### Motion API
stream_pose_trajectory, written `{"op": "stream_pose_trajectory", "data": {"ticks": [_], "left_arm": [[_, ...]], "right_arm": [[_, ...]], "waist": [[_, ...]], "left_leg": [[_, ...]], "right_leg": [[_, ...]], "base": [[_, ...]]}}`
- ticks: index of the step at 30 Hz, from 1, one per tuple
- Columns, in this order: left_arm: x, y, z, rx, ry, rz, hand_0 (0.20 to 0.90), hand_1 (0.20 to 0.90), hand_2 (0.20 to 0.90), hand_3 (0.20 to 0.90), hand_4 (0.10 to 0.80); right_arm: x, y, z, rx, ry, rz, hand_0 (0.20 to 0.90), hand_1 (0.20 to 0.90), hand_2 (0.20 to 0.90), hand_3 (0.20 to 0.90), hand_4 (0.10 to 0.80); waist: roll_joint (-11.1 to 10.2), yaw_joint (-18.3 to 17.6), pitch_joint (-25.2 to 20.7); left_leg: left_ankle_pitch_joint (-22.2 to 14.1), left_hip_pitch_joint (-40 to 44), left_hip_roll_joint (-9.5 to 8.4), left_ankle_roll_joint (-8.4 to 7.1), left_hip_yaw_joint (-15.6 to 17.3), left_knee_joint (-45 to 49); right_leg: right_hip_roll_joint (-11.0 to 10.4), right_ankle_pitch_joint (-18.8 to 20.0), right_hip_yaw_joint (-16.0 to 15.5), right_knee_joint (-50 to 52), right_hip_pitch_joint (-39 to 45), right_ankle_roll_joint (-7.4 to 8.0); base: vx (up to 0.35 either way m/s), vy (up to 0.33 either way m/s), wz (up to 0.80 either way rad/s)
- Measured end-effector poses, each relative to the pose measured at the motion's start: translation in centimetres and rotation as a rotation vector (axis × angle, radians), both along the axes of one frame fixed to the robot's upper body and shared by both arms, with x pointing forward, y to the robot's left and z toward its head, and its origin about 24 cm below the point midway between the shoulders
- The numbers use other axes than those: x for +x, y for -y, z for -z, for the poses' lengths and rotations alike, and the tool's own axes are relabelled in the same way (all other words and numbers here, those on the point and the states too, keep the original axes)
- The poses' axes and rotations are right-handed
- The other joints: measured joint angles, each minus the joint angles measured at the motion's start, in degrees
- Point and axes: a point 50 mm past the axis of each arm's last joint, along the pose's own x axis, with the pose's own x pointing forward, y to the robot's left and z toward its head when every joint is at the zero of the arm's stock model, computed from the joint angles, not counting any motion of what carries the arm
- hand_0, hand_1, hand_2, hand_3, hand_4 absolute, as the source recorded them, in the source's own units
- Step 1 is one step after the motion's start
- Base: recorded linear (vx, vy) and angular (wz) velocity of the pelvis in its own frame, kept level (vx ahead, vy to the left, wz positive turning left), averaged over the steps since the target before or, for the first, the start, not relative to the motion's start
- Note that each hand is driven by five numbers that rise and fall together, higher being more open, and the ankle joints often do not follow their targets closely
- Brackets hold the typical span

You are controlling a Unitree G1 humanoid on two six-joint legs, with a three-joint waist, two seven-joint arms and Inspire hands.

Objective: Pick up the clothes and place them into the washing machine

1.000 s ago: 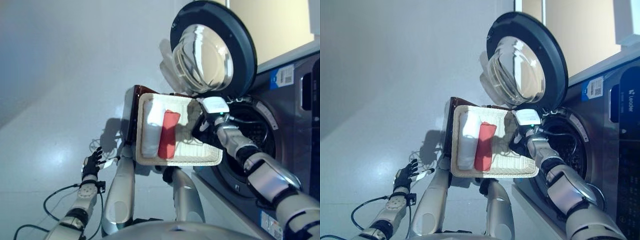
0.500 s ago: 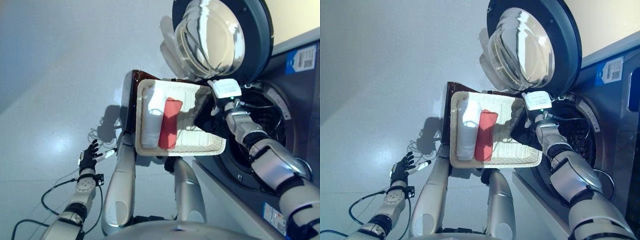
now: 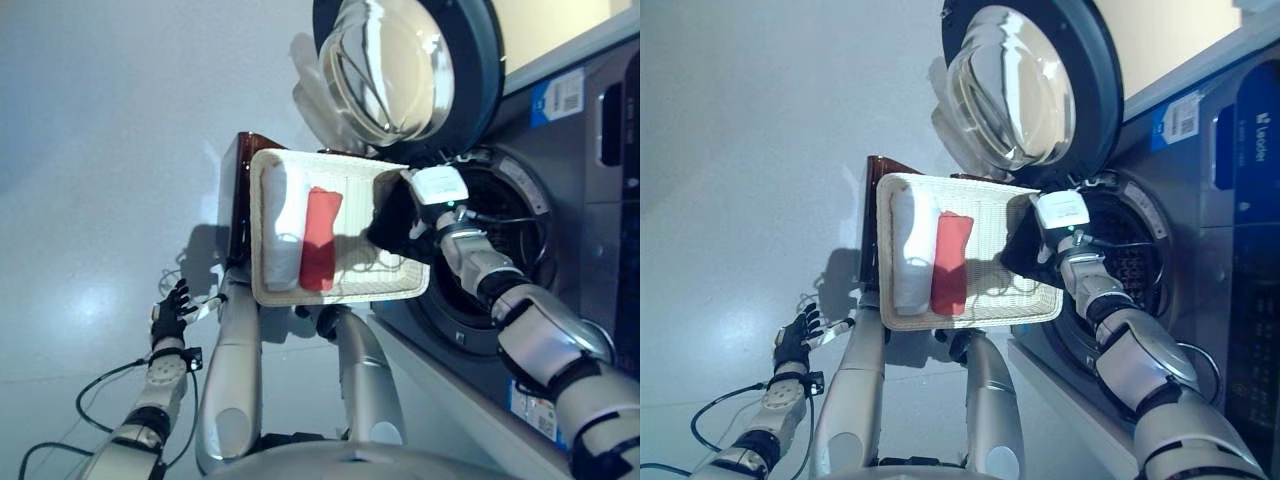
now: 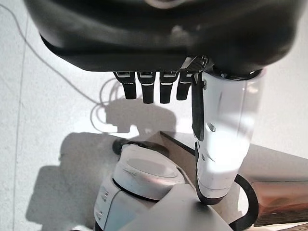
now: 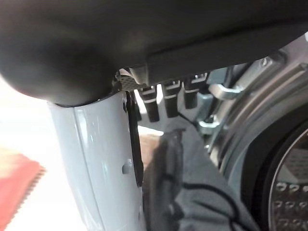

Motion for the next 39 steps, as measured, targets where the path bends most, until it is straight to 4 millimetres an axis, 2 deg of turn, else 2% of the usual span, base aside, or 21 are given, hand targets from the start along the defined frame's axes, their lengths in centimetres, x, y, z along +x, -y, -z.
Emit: {"op": "stream_pose_trajectory", "data": {"ticks": [2,7,15,17,18,25,33,39], "left_arm": [[-0.7,-0.5,0.2,0.014,-0.023,-0.005,0.900,0.900,0.900,0.900,0.800],[-0.9,-0.6,0.4,0.013,-0.030,-0.012,0.900,0.900,0.900,0.900,0.800],[-1.0,-0.8,0.5,0.020,-0.040,-0.016,0.900,0.900,0.900,0.900,0.800],[-1.0,-0.8,0.4,0.021,-0.039,-0.016,0.900,0.900,0.900,0.900,0.800],[-0.9,-0.7,0.4,0.021,-0.035,-0.012,0.900,0.900,0.900,0.900,0.800],[0.5,-0.6,-0.4,0.011,0.018,-0.016,0.900,0.900,0.900,0.900,0.800],[2.6,-1.2,-2.5,0.037,0.107,0.002,0.900,0.900,0.900,0.900,0.800],[3.2,-0.9,-2.9,0.021,0.133,0.006,0.900,0.900,0.900,0.900,0.800]], "right_arm": [[-0.9,-1.3,2.0,0.028,-0.051,-0.024,0.900,0.900,0.900,0.900,0.800],[-2.0,-2.0,4.1,0.028,-0.117,-0.034,0.900,0.900,0.900,0.900,0.800],[-1.9,-1.3,4.0,0.027,-0.114,0.001,0.900,0.900,0.900,0.900,0.800],[-1.9,-1.1,3.9,0.030,-0.113,0.007,0.900,0.900,0.900,0.900,0.800],[-1.9,-0.8,3.9,0.026,-0.113,0.014,0.900,0.900,0.900,0.900,0.800],[-1.3,1.4,2.2,0.001,-0.071,0.068,0.900,0.900,0.900,0.900,0.800],[-0.7,4.3,0.2,-0.028,-0.020,0.184,0.900,0.900,0.900,0.900,0.800],[-0.5,6.3,-1.6,-0.067,0.058,0.229,0.900,0.900,0.900,0.900,0.800]], "waist": [[-1.80,-0.07,-1.86],[-2.73,0.10,-2.91],[-2.44,0.07,-2.77],[-2.04,0.04,-2.47],[-1.64,0.05,-2.22],[2.31,-0.06,0.65],[3.72,0.24,1.96],[4.34,1.84,2.41]], "left_leg": [[1.12,1.12,0.03,-0.16,-0.02,-2.00],[1.97,2.97,0.45,-0.71,0.09,-4.89],[3.01,3.35,0.92,-1.29,-0.06,-7.18],[2.85,3.25,0.98,-1.76,-0.13,-7.35],[3.28,2.99,0.83,-1.48,-0.45,-7.28],[3.12,-3.18,-0.21,-2.59,-2.93,-3.09],[1.60,-13.64,-0.99,-3.38,-5.06,2.78],[1.61,-17.20,-1.34,-3.38,-5.46,2.84]], "right_leg": [[0.41,0.24,-0.27,-0.66,0.20,-0.18],[0.62,0.30,-0.14,-2.02,1.29,-0.51],[0.83,0.20,-0.68,-2.41,1.04,-0.79],[0.79,-0.13,-0.87,-2.24,1.00,-1.14],[0.75,-0.22,-1.54,-1.84,0.71,-1.31],[-0.64,-2.39,-3.48,3.77,-4.45,-2.31],[-2.56,-5.10,-6.34,10.99,-13.53,-3.82],[-3.25,-5.11,-7.09,12.10,-16.88,-3.89]], "base": [[-0.116,-0.065,-0.02],[-0.015,-0.049,0.00],[0.009,-0.012,0.01],[-0.083,-0.006,0.08],[-0.026,0.003,0.15],[-0.015,-0.002,0.18],[-0.041,-0.007,0.17],[-0.010,0.011,0.10]]}}
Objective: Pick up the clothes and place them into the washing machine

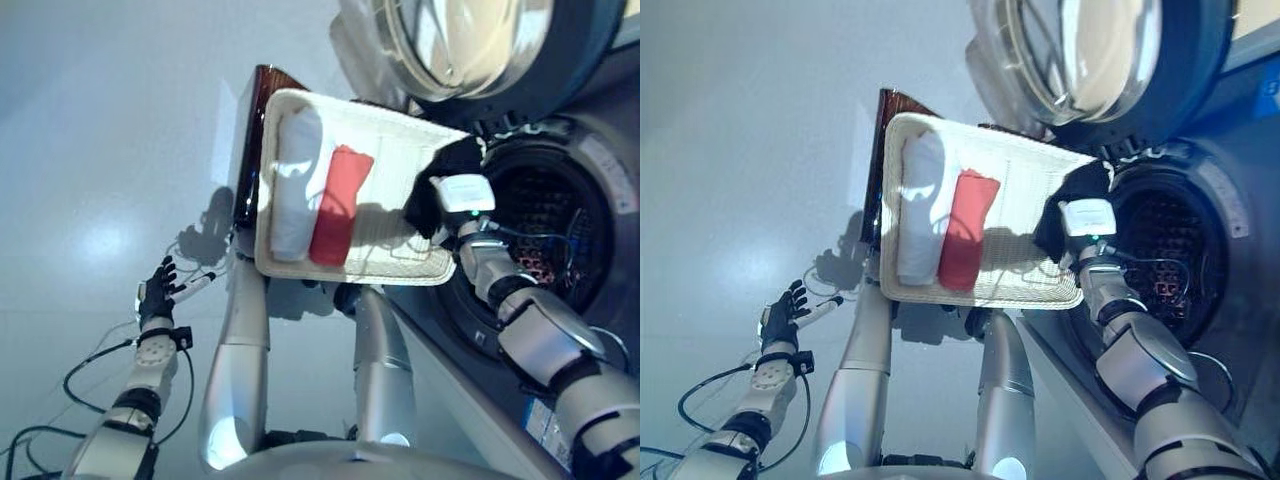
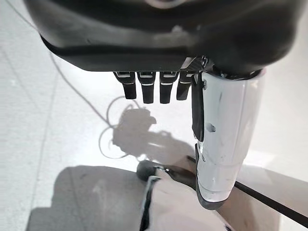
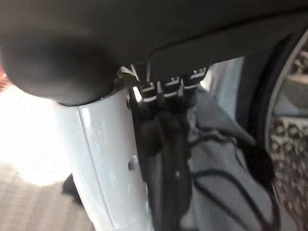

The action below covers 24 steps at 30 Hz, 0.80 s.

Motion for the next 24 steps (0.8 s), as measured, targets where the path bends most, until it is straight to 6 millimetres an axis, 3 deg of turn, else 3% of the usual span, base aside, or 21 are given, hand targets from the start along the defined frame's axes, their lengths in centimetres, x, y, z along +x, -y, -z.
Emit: {"op": "stream_pose_trajectory", "data": {"ticks": [5,6,7,24], "left_arm": [[0.4,0.2,-0.4,-0.003,0.022,0.008,0.900,0.900,0.900,0.900,0.800],[0.5,0.2,-0.4,-0.003,0.024,0.007,0.900,0.900,0.900,0.900,0.800],[0.6,0.2,-0.5,-0.005,0.028,0.007,0.900,0.900,0.900,0.900,0.800],[1.9,2.1,-1.4,0.024,0.069,0.111,0.900,0.900,0.900,0.900,0.800]], "right_arm": [[0.5,1.0,-1.8,-0.070,0.037,0.027,0.900,0.900,0.900,0.900,0.800],[0.6,1.1,-2.3,-0.085,0.046,0.030,0.414,0.414,0.414,0.414,0.453],[0.7,1.2,-2.6,-0.089,0.056,0.035,0.200,0.200,0.200,0.200,0.300],[0.1,2.8,-2.6,-0.148,0.031,0.126,0.200,0.200,0.200,0.200,0.300]], "waist": [[0.61,1.14,0.37],[0.76,1.18,0.49],[0.78,1.22,0.50],[2.42,2.96,1.45]], "left_leg": [[0.02,-1.99,-0.84,0.03,-0.39,1.58],[0.02,-2.58,-0.93,0.03,-0.40,2.08],[0.03,-3.34,-1.12,0.04,-0.44,2.51],[0.67,-4.04,-2.06,0.68,0.21,2.75]], "right_leg": [[-0.57,-0.23,0.13,1.10,-1.94,-0.33],[-0.65,-0.28,0.16,1.43,-2.38,-0.27],[-0.74,-0.32,0.25,1.72,-3.02,-0.14],[-1.88,-0.70,1.05,2.71,-4.43,0.12]], "base": [[-0.013,0.023,-0.01],[0.002,0.035,0.00],[0.000,0.043,0.00],[0.003,0.039,0.01]]}}
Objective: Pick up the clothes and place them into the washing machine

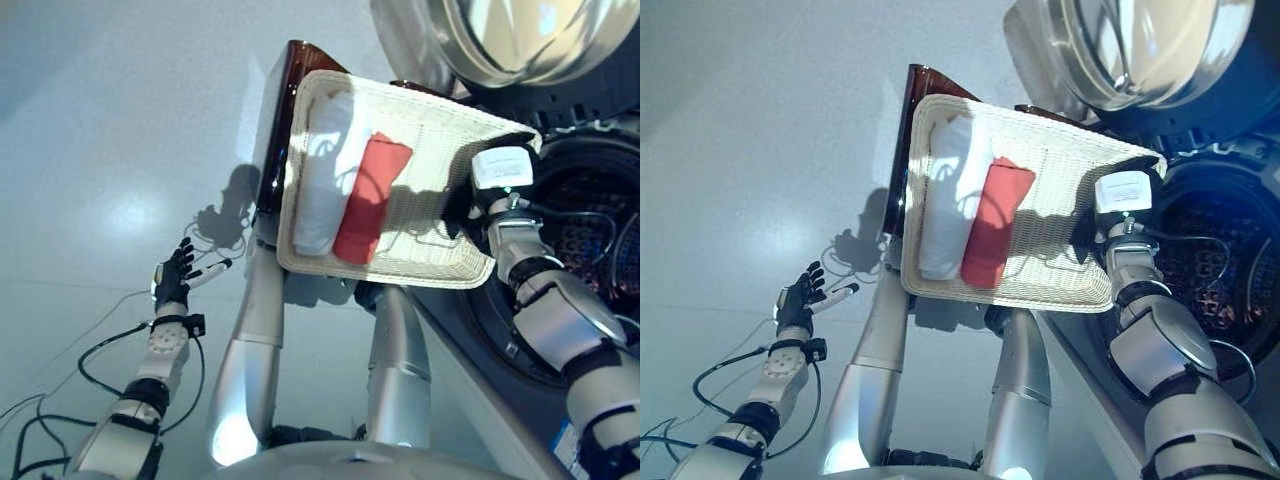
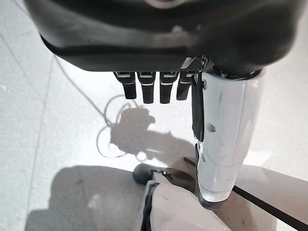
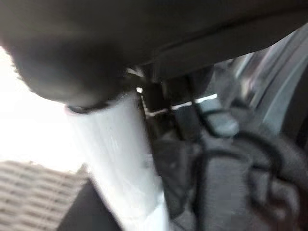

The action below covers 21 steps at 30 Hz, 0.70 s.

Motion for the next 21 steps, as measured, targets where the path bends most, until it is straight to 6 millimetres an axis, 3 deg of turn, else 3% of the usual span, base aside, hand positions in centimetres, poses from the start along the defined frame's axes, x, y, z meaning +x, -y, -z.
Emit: {"op": "stream_pose_trajectory", "data": {"ticks": [5,11,17,21], "left_arm": [[0.1,0.5,0.0,0.006,0.003,0.020,0.900,0.900,0.900,0.900,0.800],[0.1,1.0,0.2,0.008,-0.001,0.031,0.900,0.900,0.900,0.900,0.800],[-0.9,1.2,1.1,0.001,-0.035,0.027,0.900,0.900,0.900,0.900,0.800],[-1.4,1.3,1.6,-0.005,-0.050,0.026,0.900,0.900,0.900,0.900,0.800]], "right_arm": [[-0.4,0.4,0.4,0.013,-0.008,0.016,0.200,0.200,0.200,0.200,0.300],[-1.4,1.0,2.2,0.034,-0.067,0.044,0.200,0.200,0.200,0.200,0.300],[-1.9,0.1,3.8,0.179,-0.074,0.012,0.200,0.200,0.200,0.200,0.300],[-1.6,0.1,3.3,0.290,-0.026,0.033,0.200,0.200,0.200,0.200,0.300]], "waist": [[0.05,0.11,-0.02],[2.18,1.48,-0.06],[3.59,1.10,-0.49],[4.89,0.50,-1.34]], "left_leg": [[0.54,1.48,-0.58,0.62,0.77,-0.97],[1.25,6.27,-0.61,1.21,2.08,-3.96],[4.01,16.04,-0.31,2.11,3.73,-12.82],[4.92,20.67,-0.46,2.70,4.54,-16.49]], "right_leg": [[-0.62,0.20,0.88,-0.15,0.67,-0.35],[-1.01,0.61,1.54,-2.02,4.64,0.29],[-0.68,2.69,2.54,-8.12,12.20,1.78],[-0.81,3.74,2.91,-11.35,16.36,2.93]], "base": [[0.022,0.033,0.02],[0.033,0.024,0.00],[0.061,0.023,-0.07],[0.067,0.048,-0.04]]}}
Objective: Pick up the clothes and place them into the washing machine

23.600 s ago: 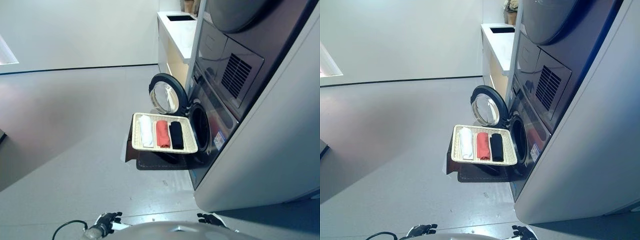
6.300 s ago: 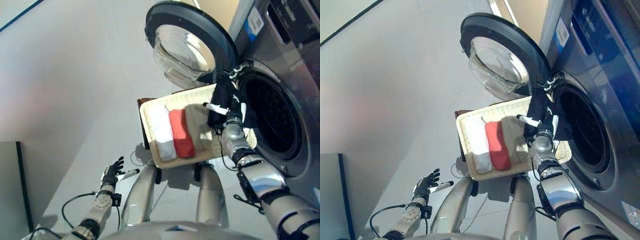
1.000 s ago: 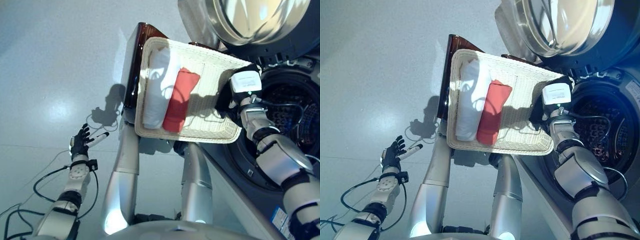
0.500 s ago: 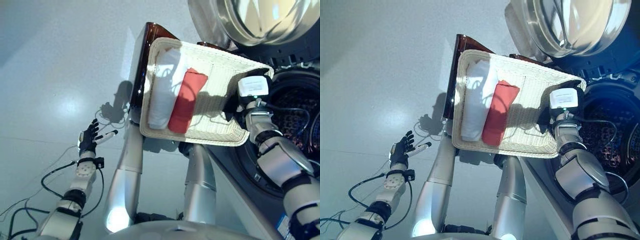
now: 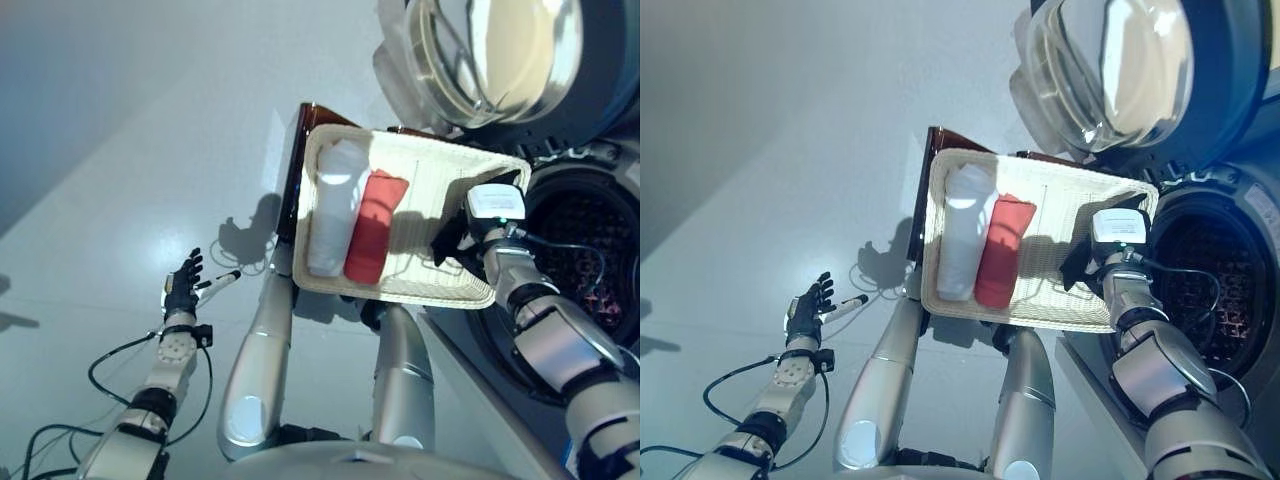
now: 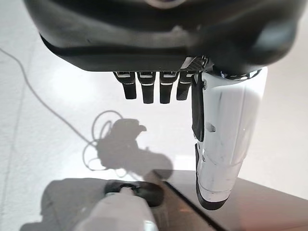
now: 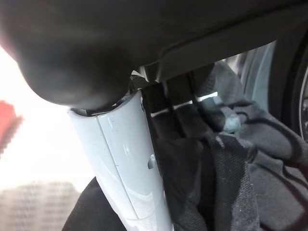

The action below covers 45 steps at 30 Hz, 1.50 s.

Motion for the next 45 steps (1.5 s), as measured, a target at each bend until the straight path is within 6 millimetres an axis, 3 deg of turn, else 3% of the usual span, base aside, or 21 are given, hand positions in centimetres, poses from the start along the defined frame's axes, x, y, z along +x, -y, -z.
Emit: {"op": "stream_pose_trajectory", "data": {"ticks": [4,5,9,12,15,21,26,28,31,36,45], "left_arm": [[-1.0,-0.1,0.7,-0.011,-0.029,-0.012,0.900,0.900,0.900,0.900,0.800],[-1.0,-0.1,0.7,-0.011,-0.029,-0.011,0.900,0.900,0.900,0.900,0.800],[-1.7,-0.5,1.1,-0.024,-0.046,-0.034,0.900,0.900,0.900,0.900,0.800],[-2.2,-0.7,1.6,-0.027,-0.071,-0.044,0.900,0.900,0.900,0.900,0.800],[-2.6,-0.7,1.8,-0.028,-0.081,-0.048,0.900,0.900,0.900,0.900,0.800],[-3.2,-0.4,2.3,-0.042,-0.100,-0.035,0.900,0.900,0.900,0.900,0.800],[-3.5,1.3,3.0,-0.085,-0.120,0.004,0.900,0.900,0.900,0.900,0.800],[-3.6,2.3,3.3,-0.107,-0.127,0.042,0.900,0.900,0.900,0.900,0.800],[-4.1,3.8,3.6,-0.137,-0.134,0.100,0.900,0.900,0.900,0.900,0.800],[-5.1,5.3,4.3,-0.170,-0.164,0.169,0.900,0.900,0.900,0.900,0.800],[-6.6,6.2,5.1,-0.188,-0.217,0.223,0.900,0.900,0.900,0.900,0.800]], "right_arm": [[0.9,-0.4,-1.7,0.359,0.192,0.071,0.200,0.200,0.200,0.200,0.300],[1.0,-0.3,-2.0,0.444,0.231,0.089,0.200,0.200,0.200,0.200,0.300],[1.3,-0.9,-2.2,0.843,0.388,0.184,0.200,0.200,0.200,0.200,0.300],[1.1,-1.6,-1.0,1.186,0.519,0.295,0.200,0.200,0.200,0.200,0.300],[0.7,-2.0,0.2,1.392,0.579,0.366,0.200,0.200,0.200,0.200,0.300],[-1.9,-2.1,4.8,1.840,0.714,0.595,0.200,0.200,0.200,0.200,0.300],[-3.4,-2.6,6.9,2.188,0.980,0.744,0.200,0.200,0.200,0.200,0.300],[-3.7,-2.3,7.0,2.233,1.061,0.778,0.200,0.200,0.200,0.200,0.300],[-3.6,-1.9,6.4,2.299,1.149,0.747,0.200,0.200,0.200,0.200,0.300],[-2.7,-0.9,4.3,2.392,1.345,0.680,0.200,0.200,0.200,0.200,0.300],[-0.4,3.9,-5.8,2.388,1.682,0.365,0.200,0.200,0.200,0.200,0.300]], "waist": [[0.91,-1.24,-0.65],[1.15,-1.65,-0.72],[1.61,-2.51,-1.03],[1.70,-3.35,-1.06],[2.27,-3.93,-1.21],[4.40,-5.68,-2.17],[9.65,-7.14,-2.42],[12.47,-7.17,-2.76],[15.31,-7.05,-3.36],[17.37,-7.16,-4.58],[20.32,-5.93,-4.99]], "left_leg": [[0.65,5.02,-0.23,1.19,1.45,-2.66],[0.72,5.79,-0.36,1.35,1.71,-2.82],[0.32,8.46,-0.40,1.98,2.56,-3.63],[-0.12,10.50,-0.44,2.57,4.04,-3.73],[-0.15,11.38,-0.44,2.82,5.00,-4.28],[-0.15,12.42,-1.09,3.32,7.25,-5.45],[0.24,13.51,-1.41,4.73,9.41,-6.94],[0.41,13.81,-1.77,4.97,10.10,-7.55],[0.36,14.27,-2.35,5.08,11.51,-8.13],[0.62,14.28,-3.16,5.56,12.07,-9.04],[0.68,12.58,-4.20,5.98,13.74,-9.30]], "right_leg": [[-0.14,1.08,1.26,-2.98,4.53,1.30],[-0.26,2.22,1.31,-3.44,5.11,0.64],[-0.27,2.64,1.60,-5.77,8.22,1.30],[-0.22,2.97,3.03,-6.49,9.71,1.82],[-0.19,3.41,3.91,-7.27,10.20,2.56],[-0.45,4.16,6.19,-8.41,10.09,3.65],[-0.68,5.85,8.37,-10.15,10.12,4.43],[-0.88,6.35,9.23,-10.83,10.13,4.93],[-1.28,6.68,10.56,-10.92,9.62,5.47],[-1.71,6.91,11.79,-10.80,8.53,5.87],[-2.24,7.18,14.26,-8.99,4.71,6.40]], "base": [[0.009,0.081,-0.10],[-0.025,0.129,-0.10],[0.040,0.087,-0.09],[0.025,0.090,-0.17],[0.013,0.080,-0.20],[0.006,0.122,-0.15],[0.005,0.137,-0.18],[0.005,0.109,-0.17],[-0.009,0.089,-0.15],[-0.010,0.074,-0.08],[-0.012,0.010,-0.07]]}}
